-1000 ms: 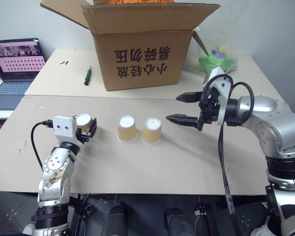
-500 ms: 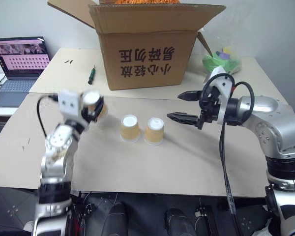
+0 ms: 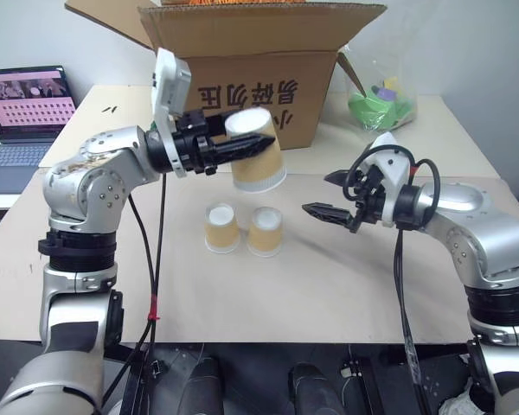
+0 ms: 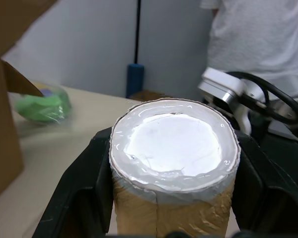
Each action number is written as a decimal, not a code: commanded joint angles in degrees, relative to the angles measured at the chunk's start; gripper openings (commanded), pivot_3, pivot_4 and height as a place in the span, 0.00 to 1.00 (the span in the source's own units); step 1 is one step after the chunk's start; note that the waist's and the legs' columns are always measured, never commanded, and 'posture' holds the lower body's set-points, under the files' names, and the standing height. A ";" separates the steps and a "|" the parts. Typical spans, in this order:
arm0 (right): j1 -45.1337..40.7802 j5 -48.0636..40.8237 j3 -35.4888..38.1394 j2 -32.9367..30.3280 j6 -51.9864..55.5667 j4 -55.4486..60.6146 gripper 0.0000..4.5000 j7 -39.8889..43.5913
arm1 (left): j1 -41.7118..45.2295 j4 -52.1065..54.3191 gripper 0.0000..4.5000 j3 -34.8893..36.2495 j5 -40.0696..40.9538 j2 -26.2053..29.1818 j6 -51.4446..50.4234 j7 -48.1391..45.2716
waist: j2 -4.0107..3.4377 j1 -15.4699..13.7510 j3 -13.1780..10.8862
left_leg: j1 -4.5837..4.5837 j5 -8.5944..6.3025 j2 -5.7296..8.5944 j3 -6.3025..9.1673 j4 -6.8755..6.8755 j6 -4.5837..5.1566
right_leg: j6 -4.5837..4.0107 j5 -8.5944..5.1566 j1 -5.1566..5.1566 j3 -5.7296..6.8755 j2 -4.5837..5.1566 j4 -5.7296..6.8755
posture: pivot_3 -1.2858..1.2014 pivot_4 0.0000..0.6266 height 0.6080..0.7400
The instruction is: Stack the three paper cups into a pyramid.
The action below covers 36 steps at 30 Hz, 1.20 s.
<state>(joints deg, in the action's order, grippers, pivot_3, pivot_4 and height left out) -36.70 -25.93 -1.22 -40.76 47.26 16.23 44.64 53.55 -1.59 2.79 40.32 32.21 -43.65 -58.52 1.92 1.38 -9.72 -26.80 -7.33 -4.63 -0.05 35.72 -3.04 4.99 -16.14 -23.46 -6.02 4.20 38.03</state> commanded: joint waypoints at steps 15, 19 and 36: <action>4.08 -1.47 7.95 -0.79 -0.38 5.88 1.00 -4.44 | -0.87 -7.54 0.60 -10.52 -15.64 -0.64 17.41 -9.74 | 0.00 -0.64 0.00 | -0.04 0.00 0.01 0.03 0.03 0.00 | -0.01 0.00 0.02 0.05 0.02 -0.02 | 0.52 0.24 0.70; 4.44 -1.70 8.37 -0.92 -0.13 6.38 1.00 -4.61 | -1.46 -7.84 0.60 -10.52 -16.35 -1.47 17.85 -9.85 | 0.00 -0.58 0.00 | -0.04 0.00 0.00 0.04 0.02 0.00 | -0.01 -0.01 0.02 0.05 0.01 -0.02 | 0.52 0.24 0.70; 3.89 -1.96 8.78 -1.18 -0.74 4.98 1.00 -4.61 | -3.26 -8.97 0.60 -7.78 -16.36 -3.94 17.98 -6.78 | 0.00 -0.62 0.00 | -0.04 0.00 0.01 0.06 0.08 0.01 | -0.01 0.00 0.04 0.06 0.02 0.02 | 0.52 0.24 0.70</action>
<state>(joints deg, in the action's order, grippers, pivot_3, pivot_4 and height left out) -31.92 -27.33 5.27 -41.13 47.37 20.50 40.45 49.81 -12.13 -6.47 23.42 28.47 -26.20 -65.74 1.92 0.76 -9.73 -26.85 -7.33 -4.62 0.01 35.81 -3.03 4.98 -16.14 -23.42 -5.95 4.22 38.05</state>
